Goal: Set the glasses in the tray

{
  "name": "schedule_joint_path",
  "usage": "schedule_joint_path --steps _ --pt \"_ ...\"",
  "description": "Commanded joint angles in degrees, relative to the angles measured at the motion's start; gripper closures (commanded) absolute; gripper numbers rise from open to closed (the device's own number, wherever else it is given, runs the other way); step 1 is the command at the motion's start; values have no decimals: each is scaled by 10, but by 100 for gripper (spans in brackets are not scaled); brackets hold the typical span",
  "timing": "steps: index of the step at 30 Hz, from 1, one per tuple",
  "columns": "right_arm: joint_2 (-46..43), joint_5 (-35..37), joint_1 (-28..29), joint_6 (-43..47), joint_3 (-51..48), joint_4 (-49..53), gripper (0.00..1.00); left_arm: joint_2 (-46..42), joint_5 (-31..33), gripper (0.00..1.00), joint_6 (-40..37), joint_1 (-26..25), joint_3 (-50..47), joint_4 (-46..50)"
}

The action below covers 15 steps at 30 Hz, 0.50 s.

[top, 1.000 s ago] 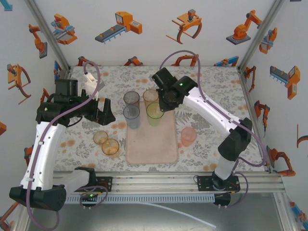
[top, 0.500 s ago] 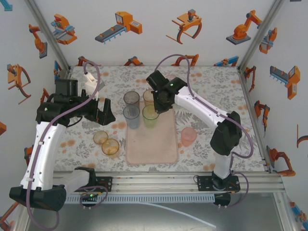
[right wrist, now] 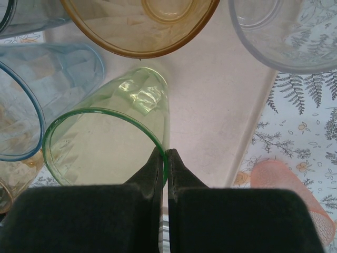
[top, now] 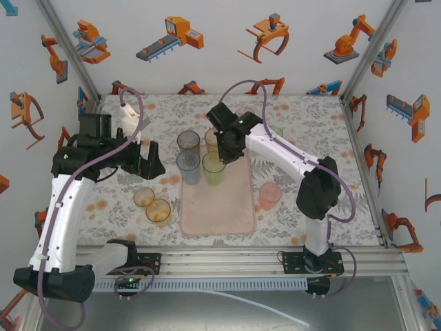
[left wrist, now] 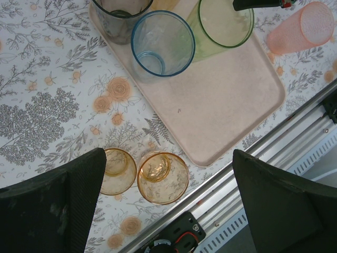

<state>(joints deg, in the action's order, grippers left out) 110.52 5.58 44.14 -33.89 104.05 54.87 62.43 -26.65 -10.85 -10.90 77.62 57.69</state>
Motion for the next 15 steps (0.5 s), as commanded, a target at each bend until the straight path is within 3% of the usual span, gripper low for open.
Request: schedule_joint_path --steps 1,15 --pt "14 3 3 -6 20 -4 96 -8 -12 3 -6 -2 1 1" --pt "14 7 3 -7 14 -1 89 -10 -12 3 -6 -3 -3 -1"
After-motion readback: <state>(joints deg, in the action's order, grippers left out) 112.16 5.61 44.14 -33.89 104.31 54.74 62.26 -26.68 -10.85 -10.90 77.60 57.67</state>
